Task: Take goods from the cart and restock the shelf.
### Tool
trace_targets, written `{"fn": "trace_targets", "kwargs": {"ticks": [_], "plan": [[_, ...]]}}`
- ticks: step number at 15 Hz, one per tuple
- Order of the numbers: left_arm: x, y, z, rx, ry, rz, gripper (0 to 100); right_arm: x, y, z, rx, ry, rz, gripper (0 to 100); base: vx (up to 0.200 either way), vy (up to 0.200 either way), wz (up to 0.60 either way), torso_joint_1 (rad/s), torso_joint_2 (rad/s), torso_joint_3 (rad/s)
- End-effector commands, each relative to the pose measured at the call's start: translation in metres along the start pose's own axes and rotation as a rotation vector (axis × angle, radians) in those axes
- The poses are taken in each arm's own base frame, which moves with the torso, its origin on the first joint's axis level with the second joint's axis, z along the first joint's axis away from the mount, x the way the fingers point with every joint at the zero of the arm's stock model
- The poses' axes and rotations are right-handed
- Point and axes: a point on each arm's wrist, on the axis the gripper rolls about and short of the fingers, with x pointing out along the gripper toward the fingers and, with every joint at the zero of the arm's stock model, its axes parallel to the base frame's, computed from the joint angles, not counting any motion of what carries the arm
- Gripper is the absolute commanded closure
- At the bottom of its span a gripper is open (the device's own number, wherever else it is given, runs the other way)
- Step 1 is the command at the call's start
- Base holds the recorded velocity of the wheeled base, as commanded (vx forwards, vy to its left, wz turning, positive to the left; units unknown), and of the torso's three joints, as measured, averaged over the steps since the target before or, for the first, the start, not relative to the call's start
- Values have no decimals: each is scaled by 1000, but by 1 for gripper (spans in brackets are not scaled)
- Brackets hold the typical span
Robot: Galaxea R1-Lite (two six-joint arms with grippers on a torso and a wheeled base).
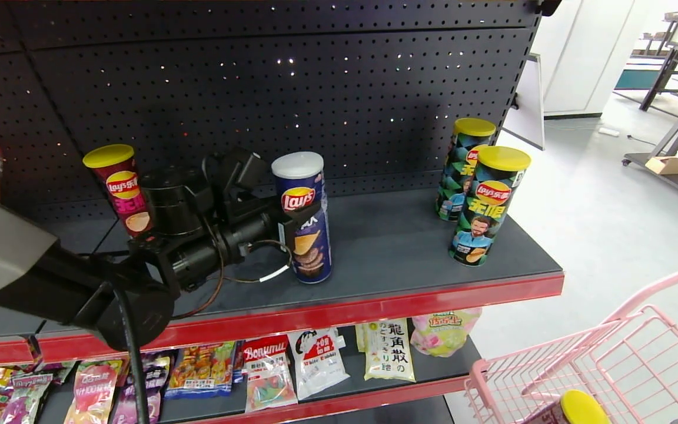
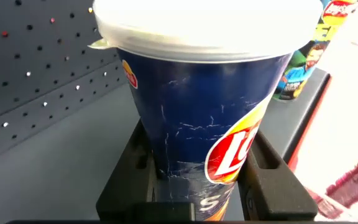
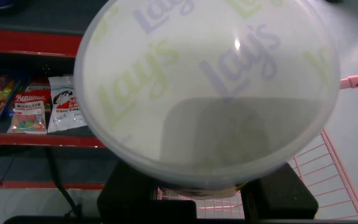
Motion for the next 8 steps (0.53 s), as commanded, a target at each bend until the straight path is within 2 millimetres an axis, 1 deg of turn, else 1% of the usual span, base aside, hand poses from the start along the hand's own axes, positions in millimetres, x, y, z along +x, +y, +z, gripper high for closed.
{"fn": "trace_targets", "kwargs": {"ticks": [1,3,8], "plan": [[10,-8,-14,-3,10,-9,100,0,0,2,0,-3,0,100,0,0,0,0,0,0],[12,-12,-14,1,-3,-19,100,-1,0,1,0,-4,0,100,0,0,0,0,0,0],[9,-13,-14,12,-20,-33,100,-1,0,2,2,-6,0,100,0,0,0,0,0,0]]}}
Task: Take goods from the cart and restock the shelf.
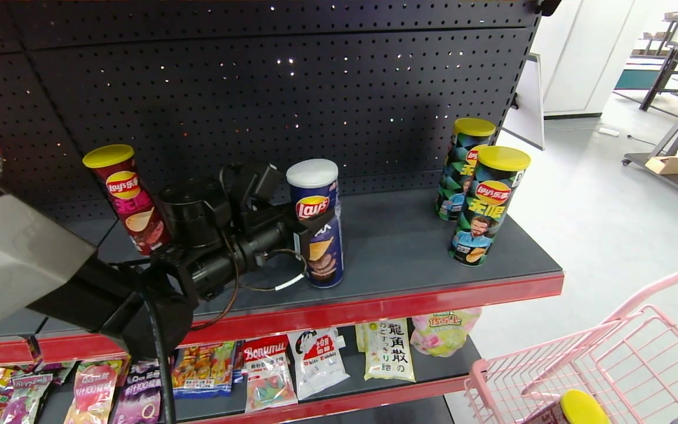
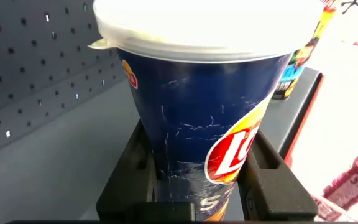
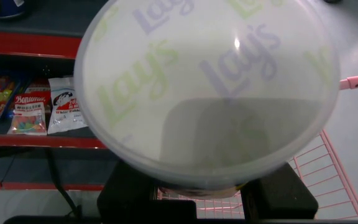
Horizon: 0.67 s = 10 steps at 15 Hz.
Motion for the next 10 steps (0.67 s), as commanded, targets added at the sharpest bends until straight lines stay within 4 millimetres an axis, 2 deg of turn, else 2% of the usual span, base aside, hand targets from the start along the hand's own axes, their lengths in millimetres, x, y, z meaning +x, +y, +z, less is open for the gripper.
{"fn": "trace_targets", "kwargs": {"ticks": [1,6,10], "plan": [[-4,-2,-4,1,4,-6,100,0,0,0,-1,0,0,100,0,0,0,0,0,0],[-15,-3,-9,0,9,2,100,0,0,0,-1,0,0,100,0,0,0,0,0,0],[-15,-1,-7,2,0,7,100,0,0,0,-1,0,-1,100,0,0,0,0,0,0]]}}
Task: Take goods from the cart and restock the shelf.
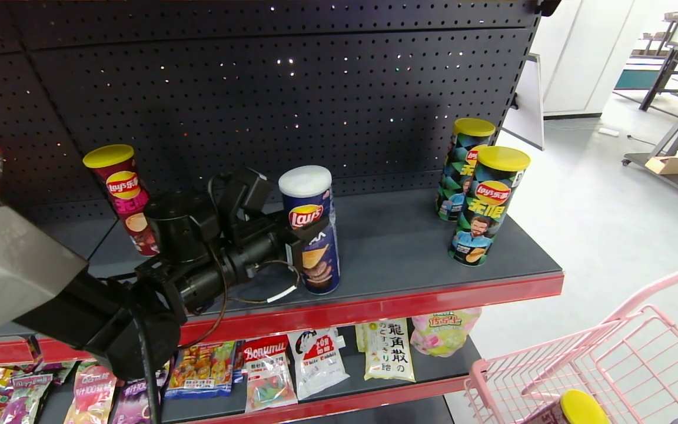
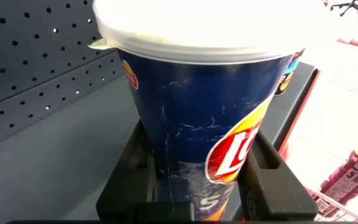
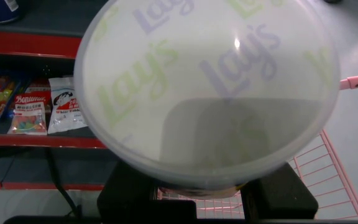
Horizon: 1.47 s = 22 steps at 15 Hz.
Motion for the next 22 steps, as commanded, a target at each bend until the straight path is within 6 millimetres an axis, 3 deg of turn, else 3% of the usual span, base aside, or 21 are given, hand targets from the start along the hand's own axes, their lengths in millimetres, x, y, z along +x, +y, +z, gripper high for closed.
{"fn": "trace_targets", "kwargs": {"ticks": [1,22], "plan": [[-1,0,2,1,-4,1,100,0,0,0,-1,0,1,100,0,0,0,0,0,0],[-13,-15,2,18,17,-35,100,-1,0,2,1,-9,0,100,0,0,0,0,0,0]]}}
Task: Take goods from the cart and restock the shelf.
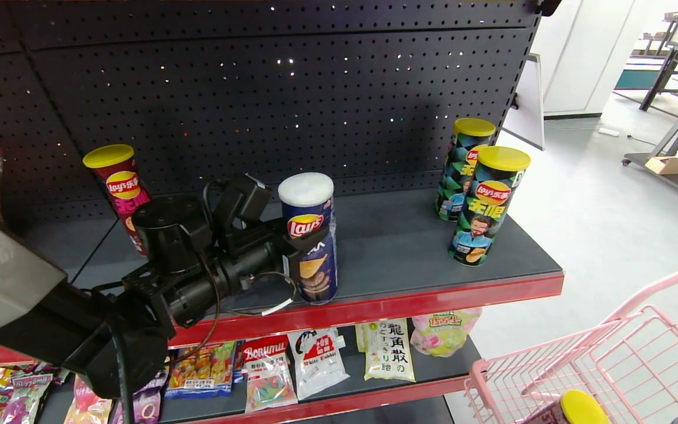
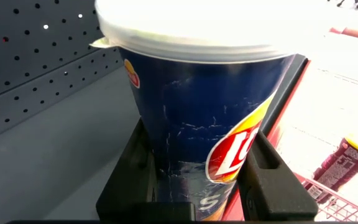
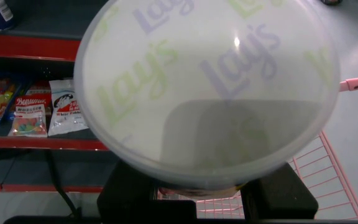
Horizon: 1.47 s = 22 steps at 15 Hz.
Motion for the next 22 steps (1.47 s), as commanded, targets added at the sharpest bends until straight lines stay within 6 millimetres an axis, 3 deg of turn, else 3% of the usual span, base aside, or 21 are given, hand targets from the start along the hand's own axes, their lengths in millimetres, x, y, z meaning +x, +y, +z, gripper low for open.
{"fn": "trace_targets", "kwargs": {"ticks": [1,14,15,22], "plan": [[0,-4,-1,0,3,-12,100,0,0,0,0,-2,-1,100,0,0,0,0,0,0],[1,-4,-6,-9,22,8,100,-1,0,-1,0,-4,-1,100,0,0,0,0,0,0],[2,-4,-7,-9,23,8,0,-1,0,-1,0,-4,0,100,0,0,0,0,0,0],[-1,3,0,1,-24,61,0,0,0,0,-1,2,1,100,0,0,0,0,0,0]]}}
